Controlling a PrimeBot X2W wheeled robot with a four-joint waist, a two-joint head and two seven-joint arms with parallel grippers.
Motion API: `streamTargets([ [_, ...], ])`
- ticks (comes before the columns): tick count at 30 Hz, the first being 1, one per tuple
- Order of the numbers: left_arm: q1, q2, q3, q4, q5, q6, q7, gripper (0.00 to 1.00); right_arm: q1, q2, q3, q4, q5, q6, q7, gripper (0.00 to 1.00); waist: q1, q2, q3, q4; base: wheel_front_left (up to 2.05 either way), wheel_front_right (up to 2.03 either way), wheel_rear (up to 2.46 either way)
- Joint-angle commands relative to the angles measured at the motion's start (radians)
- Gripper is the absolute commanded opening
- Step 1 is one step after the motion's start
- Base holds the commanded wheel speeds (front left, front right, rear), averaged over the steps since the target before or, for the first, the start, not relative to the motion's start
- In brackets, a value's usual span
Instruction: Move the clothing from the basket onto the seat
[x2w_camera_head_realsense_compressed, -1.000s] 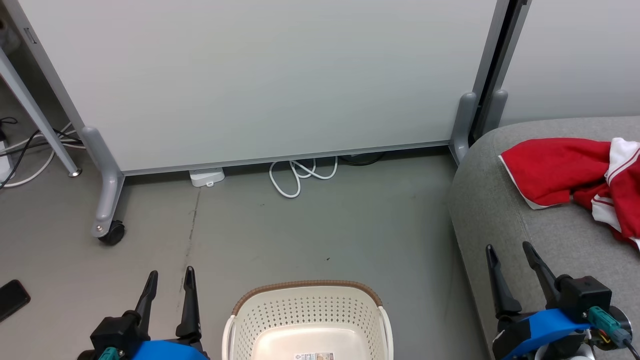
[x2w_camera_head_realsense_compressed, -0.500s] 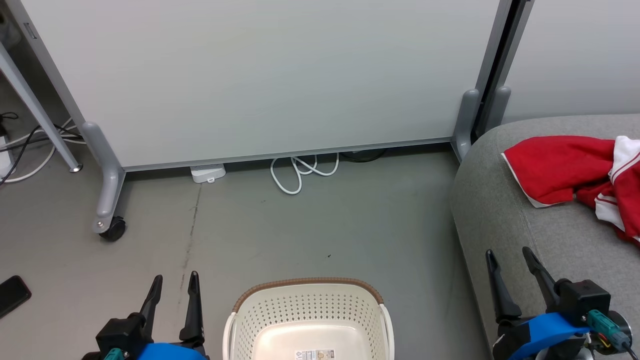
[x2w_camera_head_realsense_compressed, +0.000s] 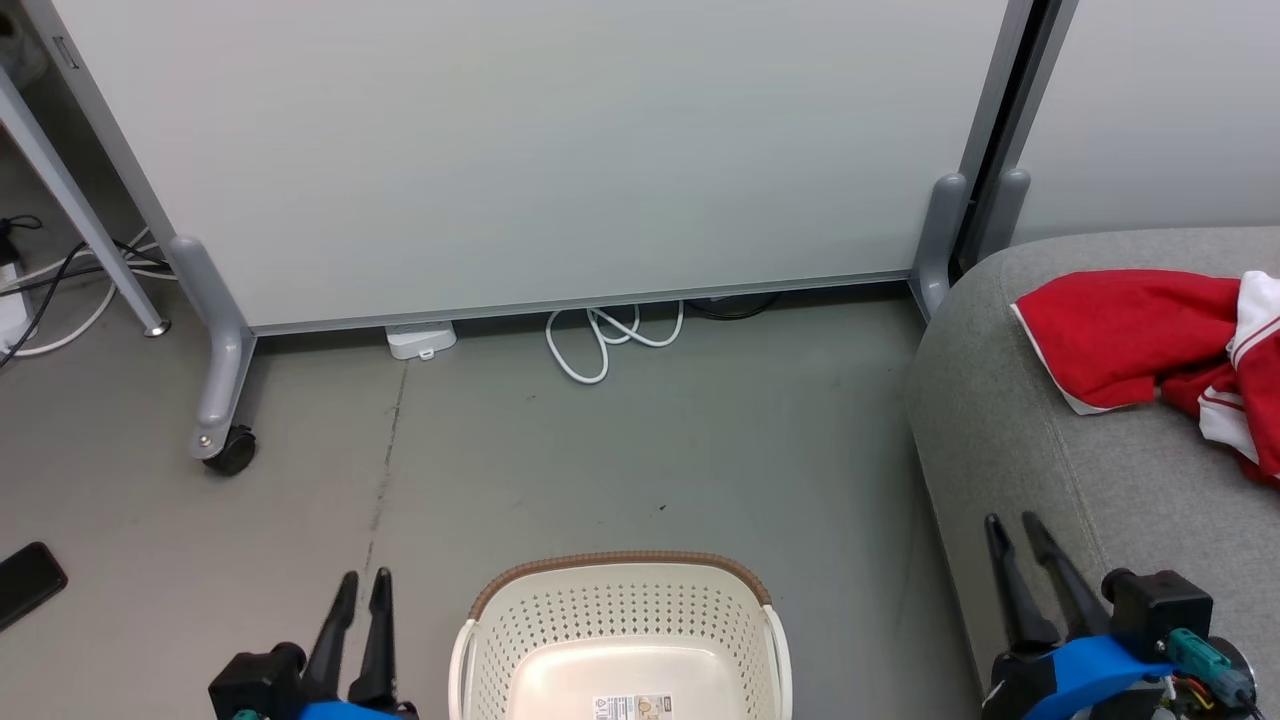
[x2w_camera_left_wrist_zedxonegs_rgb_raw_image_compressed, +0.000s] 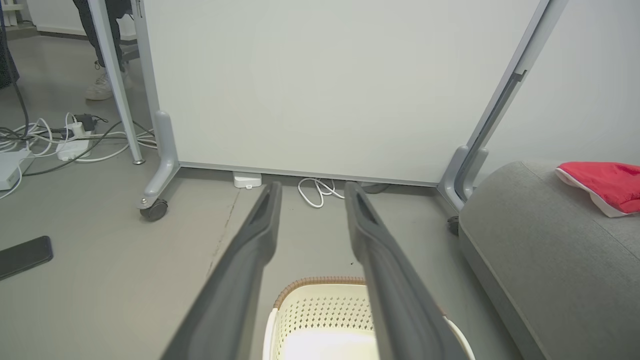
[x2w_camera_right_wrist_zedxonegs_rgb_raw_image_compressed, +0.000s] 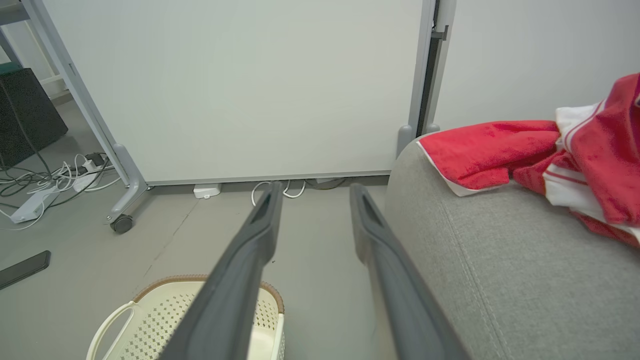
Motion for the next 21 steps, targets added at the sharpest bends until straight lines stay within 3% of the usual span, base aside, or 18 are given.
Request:
streamTargets([
  [1,-0.002,0.0,0.002,-0.001,-0.006,0.0,0.002,0.0,-0.003,0.0,-0.003,0.002,0.006,0.0,0.002,0.0,0.0,0.0,0.0,0.0,0.0,0.0,0.0],
  [21,-0.019,-0.008,0.044,-0.028,-0.323,-0.001,0.092,0.0,-0.016,0.001,-0.016,0.007,0.359,0.0,0.066,0.0,0.0,0.0,0.002,-0.007,0.0,0.0,0.0],
])
